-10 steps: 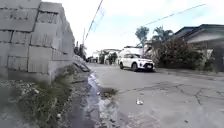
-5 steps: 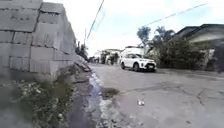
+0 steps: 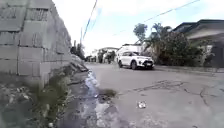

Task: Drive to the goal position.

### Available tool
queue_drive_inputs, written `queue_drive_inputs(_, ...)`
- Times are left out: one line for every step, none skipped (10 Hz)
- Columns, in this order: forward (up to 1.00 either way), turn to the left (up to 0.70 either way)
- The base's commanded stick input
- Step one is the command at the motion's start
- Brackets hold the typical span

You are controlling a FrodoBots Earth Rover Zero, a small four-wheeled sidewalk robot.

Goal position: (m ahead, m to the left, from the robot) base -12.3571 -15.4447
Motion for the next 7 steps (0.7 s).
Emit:
queue_drive_inputs(0.68, -0.36)
queue_drive_inputs(0.00, -0.70)
queue_drive_inputs(0.00, -0.70)
queue_drive_inputs(0.00, -0.70)
queue_drive_inputs(0.00, -0.70)
queue_drive_inputs(0.00, -0.70)
queue_drive_inputs(0.00, -0.70)
